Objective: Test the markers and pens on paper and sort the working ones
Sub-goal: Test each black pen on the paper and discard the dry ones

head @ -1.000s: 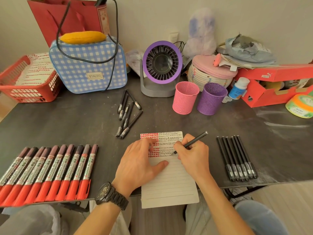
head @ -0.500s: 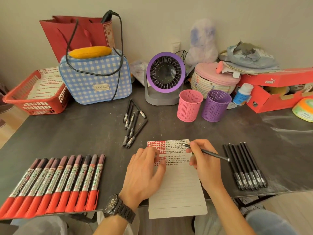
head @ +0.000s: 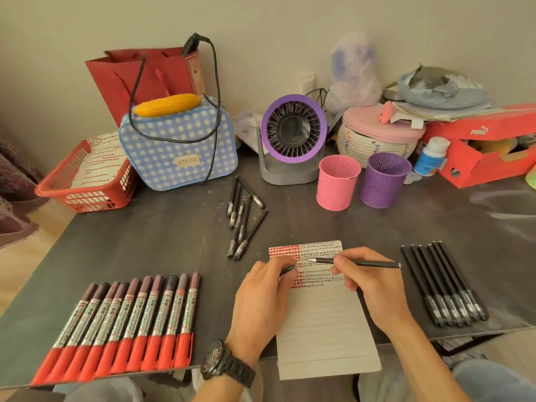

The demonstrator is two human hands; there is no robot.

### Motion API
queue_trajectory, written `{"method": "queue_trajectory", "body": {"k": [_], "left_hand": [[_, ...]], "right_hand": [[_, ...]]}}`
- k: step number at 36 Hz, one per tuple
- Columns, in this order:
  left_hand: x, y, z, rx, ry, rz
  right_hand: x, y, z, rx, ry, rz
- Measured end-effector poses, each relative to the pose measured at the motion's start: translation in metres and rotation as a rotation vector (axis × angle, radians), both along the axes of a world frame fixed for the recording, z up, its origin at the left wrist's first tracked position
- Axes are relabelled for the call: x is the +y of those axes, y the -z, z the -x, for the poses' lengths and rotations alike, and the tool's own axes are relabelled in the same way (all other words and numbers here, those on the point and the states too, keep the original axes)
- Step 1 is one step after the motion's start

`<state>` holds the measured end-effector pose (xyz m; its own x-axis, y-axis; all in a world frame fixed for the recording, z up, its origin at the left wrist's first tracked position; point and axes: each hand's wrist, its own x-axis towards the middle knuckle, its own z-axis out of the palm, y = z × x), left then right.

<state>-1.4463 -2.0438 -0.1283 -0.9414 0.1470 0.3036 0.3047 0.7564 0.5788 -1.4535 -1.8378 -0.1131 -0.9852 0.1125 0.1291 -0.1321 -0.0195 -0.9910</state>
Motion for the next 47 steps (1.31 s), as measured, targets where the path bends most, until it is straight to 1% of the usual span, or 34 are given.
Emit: {"method": "queue_trajectory", "body": {"k": [17,30,33,39,47], "left_hand": [[-0.0014,-0.0051,-0.0006,0.009,0.004,0.014],[-0.0005,-0.0026,-0.0022,0.135,0.042,0.021],[0.0003,-0.0034,-0.0022,0.172,0.055,0.029],[0.0005,-0.0036,-0.0026,0.201,0.07,0.063],[0.0012,-0.001,-0.0024,0.254,0.098,0.055]], "right_hand": [[0.0009,-0.0013,-0.0006,-0.03,-0.025,0.018],[-0.0027,-0.0054,-0.0031,-0.028,-0.094,-0.029],[-0.0044,-0.0058,-0.003,-0.028,-0.114,-0.067],[-0.0048,-0.0052,-0.0025,-0.006,-0.141,-0.122],[-0.0054,-0.001,0.0004,-0.006,-0.195,-0.161]]}}
